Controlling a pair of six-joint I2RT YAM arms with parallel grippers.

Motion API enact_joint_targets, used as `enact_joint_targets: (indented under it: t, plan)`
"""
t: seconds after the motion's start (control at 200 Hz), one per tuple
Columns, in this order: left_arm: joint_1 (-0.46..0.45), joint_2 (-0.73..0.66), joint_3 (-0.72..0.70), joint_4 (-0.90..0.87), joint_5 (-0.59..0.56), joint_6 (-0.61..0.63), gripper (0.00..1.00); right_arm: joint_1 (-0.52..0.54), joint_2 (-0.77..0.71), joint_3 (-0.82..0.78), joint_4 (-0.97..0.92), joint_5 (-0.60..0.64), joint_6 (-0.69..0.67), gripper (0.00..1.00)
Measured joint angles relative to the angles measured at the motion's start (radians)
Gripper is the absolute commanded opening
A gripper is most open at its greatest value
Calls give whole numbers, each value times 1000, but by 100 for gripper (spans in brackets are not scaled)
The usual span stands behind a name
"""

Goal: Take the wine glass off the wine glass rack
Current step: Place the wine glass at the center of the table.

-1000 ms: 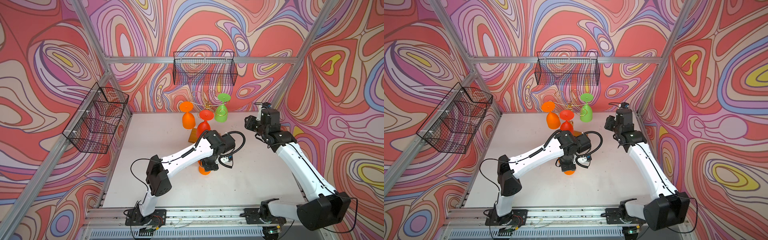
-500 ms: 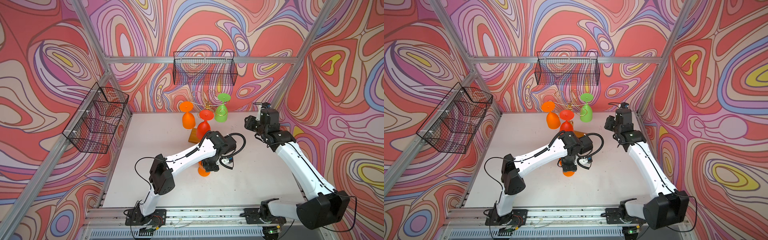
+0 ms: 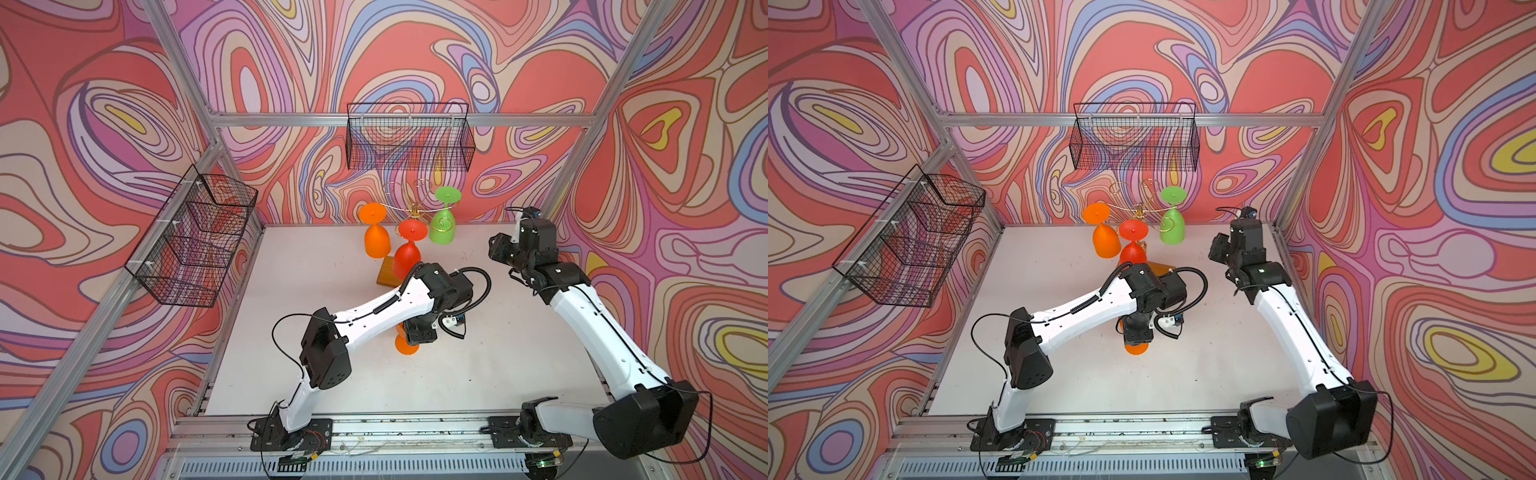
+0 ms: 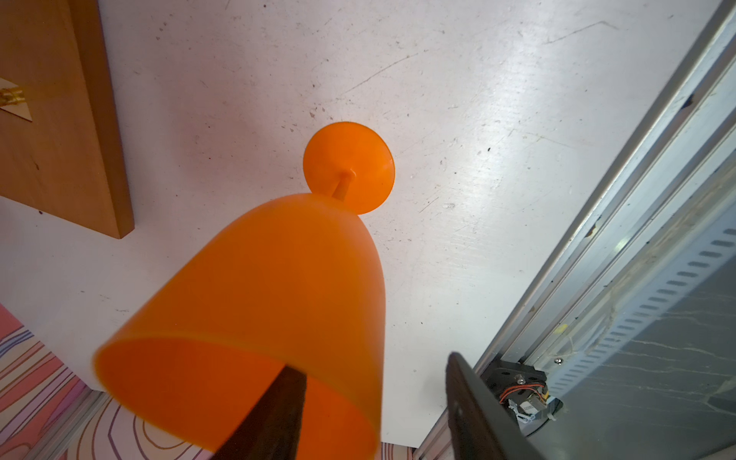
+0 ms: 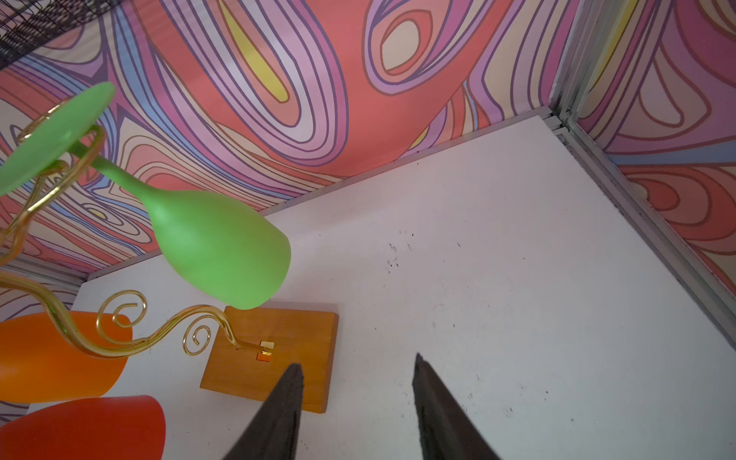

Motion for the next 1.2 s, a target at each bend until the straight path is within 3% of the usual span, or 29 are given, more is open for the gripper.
enact_joint_targets:
  t: [0.305,0.701,0.997,1.202]
  plan:
    - [0,-79,35,29,-32,-1,98,0,0,-3,0,0,0,47]
    - [0,-330,50,120,-18,-8,100,0,2,-3,2,-1,0,47]
    - [0,-820,-295,509,-53,-4,94,0,2,-3,41,-64,23,47]
    - [0,-1012,-578,813,-169,-3,91,-10,7,-22,130,-187,77,45]
